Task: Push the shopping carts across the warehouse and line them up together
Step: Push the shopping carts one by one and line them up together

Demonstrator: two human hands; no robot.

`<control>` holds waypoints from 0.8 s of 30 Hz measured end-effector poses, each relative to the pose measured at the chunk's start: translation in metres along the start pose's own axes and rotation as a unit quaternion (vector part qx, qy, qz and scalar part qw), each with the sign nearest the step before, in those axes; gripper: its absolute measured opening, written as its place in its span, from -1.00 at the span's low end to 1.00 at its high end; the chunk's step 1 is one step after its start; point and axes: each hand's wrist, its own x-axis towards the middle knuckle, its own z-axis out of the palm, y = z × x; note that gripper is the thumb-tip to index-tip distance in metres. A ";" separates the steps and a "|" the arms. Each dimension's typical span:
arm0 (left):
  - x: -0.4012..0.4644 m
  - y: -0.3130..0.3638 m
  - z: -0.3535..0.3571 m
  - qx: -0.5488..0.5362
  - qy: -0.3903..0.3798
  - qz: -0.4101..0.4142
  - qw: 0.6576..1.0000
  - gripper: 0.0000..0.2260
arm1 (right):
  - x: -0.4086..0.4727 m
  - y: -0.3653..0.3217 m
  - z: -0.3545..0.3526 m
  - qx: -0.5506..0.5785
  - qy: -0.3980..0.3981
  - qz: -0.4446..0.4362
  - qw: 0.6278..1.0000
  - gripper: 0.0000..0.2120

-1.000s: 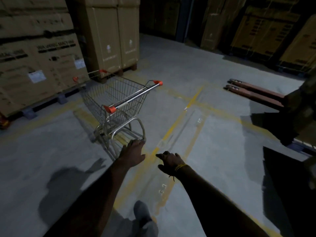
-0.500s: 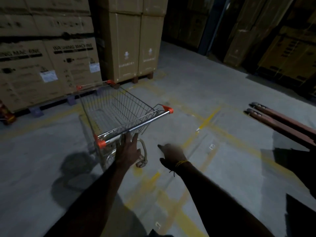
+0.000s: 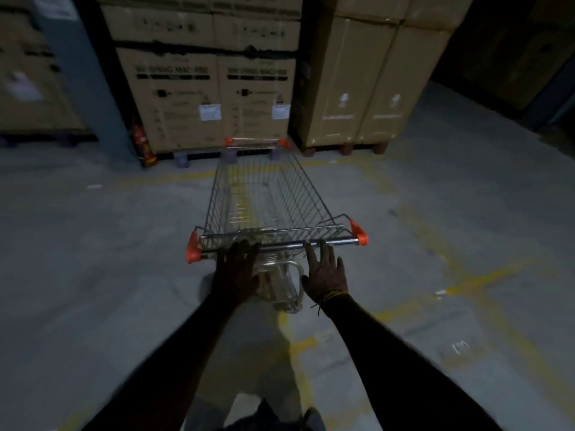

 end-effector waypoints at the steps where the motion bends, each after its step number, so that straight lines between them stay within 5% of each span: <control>1: 0.001 0.002 0.001 -0.003 -0.002 -0.014 1.000 -0.34 | 0.003 0.008 0.001 0.003 -0.006 -0.016 1.000 -0.19; 9: -0.014 0.032 -0.010 0.001 0.043 -0.095 0.994 -0.38 | -0.002 0.062 0.025 0.014 0.002 -0.138 0.990 -0.14; 24: -0.155 0.150 0.007 0.029 0.119 -0.181 0.976 -0.49 | -0.121 0.122 0.040 0.006 0.001 -0.218 0.976 0.01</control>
